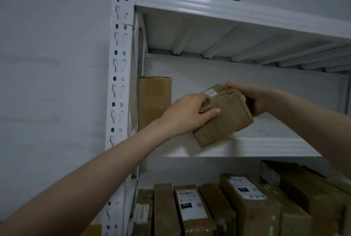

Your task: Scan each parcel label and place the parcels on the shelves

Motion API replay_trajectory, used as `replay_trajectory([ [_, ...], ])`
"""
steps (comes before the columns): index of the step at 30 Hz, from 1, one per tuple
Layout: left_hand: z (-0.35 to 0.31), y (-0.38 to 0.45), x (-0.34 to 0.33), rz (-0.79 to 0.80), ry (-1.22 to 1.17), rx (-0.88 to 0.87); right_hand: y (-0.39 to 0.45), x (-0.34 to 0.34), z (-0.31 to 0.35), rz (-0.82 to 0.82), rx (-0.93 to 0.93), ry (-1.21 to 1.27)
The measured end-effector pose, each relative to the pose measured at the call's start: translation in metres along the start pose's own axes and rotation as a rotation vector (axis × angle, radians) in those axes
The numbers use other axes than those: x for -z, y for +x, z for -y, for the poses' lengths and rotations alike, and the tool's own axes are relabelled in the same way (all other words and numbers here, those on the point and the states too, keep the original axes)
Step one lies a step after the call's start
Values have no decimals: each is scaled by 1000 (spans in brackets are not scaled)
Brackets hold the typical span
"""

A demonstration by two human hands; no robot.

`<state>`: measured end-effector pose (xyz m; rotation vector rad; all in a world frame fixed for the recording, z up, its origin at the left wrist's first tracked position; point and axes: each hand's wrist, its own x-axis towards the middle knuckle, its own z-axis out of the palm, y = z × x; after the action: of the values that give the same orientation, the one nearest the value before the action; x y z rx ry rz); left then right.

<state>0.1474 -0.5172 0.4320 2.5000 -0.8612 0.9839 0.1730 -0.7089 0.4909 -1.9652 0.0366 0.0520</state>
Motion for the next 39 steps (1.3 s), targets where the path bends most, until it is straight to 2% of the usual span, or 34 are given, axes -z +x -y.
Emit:
replay_trajectory([
  [4,9,4,-8,-82,25,19,10,-4,24,37,52,-117],
  [6,11,0,-9,-73,-59,57,5,-5,37,6,144,-180],
  [9,5,-12,-14,-106,-13,113,-6,-11,42,3,309,-382],
  [11,0,-19,-16,-250,115,70,-4,-16,36,6,403,-519],
  [14,1,-16,-12,-396,494,2,3,-24,26,32,476,-572],
  [20,13,-16,-17,-359,776,109,17,-48,9,50,611,-509],
  [21,13,-21,-19,-347,785,124,20,-51,5,-9,655,-530],
  [23,12,-37,-23,-350,750,129,23,-56,-7,-277,868,-609],
  [25,8,-65,-29,-399,679,101,17,-63,-28,-567,1254,-582],
  [27,2,-102,-34,-420,667,91,3,-78,-53,-670,1567,-459],
  [29,-1,-143,-39,-357,703,127,-10,-102,-82,-587,1711,-370],
  [31,1,-187,-44,-259,711,198,-22,-134,-110,-402,1728,-328],
  [35,11,-268,-49,-29,710,430,-36,-201,-155,-34,1572,-399],
  [39,20,-332,-49,155,711,709,-40,-254,-187,204,1368,-490],
])
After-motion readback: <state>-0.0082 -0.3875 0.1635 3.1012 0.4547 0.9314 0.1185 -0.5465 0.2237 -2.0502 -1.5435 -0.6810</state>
